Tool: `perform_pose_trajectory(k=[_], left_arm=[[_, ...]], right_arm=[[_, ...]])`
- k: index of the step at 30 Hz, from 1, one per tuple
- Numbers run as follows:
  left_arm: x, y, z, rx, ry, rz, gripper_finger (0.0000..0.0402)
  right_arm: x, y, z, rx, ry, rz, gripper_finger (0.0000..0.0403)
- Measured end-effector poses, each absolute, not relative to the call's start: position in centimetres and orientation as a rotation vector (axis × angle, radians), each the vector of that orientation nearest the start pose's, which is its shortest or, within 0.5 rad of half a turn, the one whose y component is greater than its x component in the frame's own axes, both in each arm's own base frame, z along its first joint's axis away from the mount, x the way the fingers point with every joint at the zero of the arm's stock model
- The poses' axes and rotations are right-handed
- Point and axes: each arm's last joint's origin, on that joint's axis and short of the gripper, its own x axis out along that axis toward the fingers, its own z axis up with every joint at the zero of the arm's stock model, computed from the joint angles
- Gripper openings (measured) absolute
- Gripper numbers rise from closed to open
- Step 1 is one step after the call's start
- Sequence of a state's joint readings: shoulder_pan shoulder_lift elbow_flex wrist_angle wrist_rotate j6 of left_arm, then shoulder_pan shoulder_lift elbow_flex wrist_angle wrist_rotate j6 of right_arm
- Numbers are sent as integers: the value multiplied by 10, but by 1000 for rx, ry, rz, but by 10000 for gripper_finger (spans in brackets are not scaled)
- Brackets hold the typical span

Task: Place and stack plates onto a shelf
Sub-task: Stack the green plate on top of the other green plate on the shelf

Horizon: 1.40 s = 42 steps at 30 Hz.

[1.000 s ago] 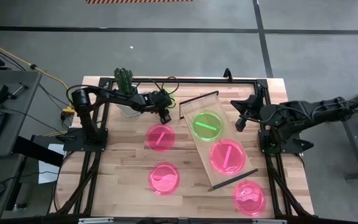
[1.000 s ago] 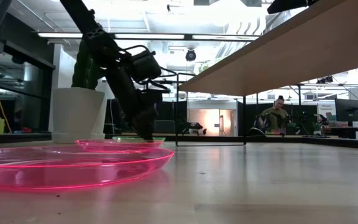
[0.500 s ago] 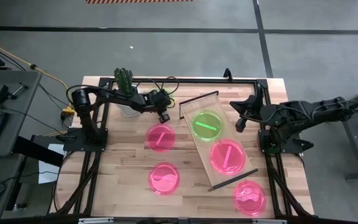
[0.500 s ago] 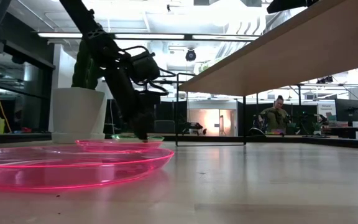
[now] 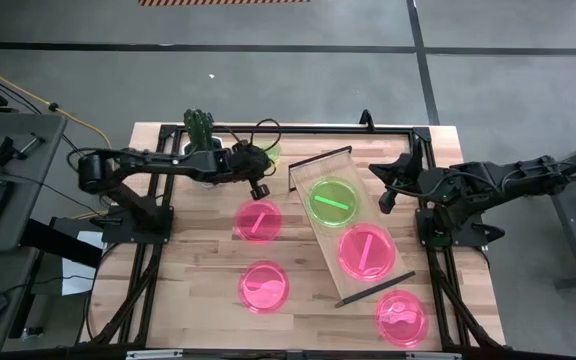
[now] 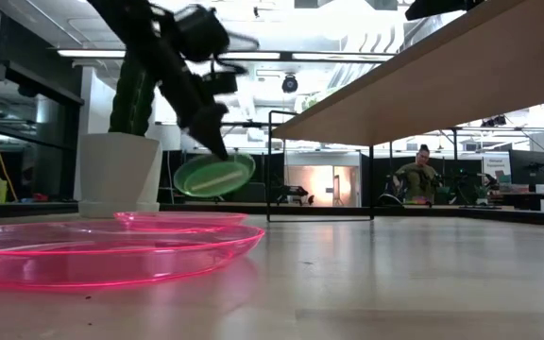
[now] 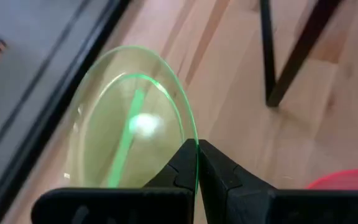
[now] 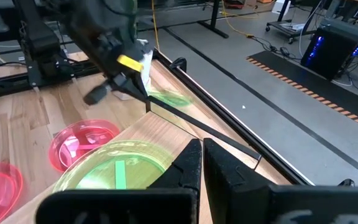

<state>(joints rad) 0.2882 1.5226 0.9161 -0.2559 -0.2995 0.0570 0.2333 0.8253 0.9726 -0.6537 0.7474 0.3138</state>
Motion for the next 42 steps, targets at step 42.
perform_pose_trajectory(k=[42], left_arm=[[387,-41,260,901,545,-55,0]], right_arm=[[158,17,345,38,397,-580,0]])
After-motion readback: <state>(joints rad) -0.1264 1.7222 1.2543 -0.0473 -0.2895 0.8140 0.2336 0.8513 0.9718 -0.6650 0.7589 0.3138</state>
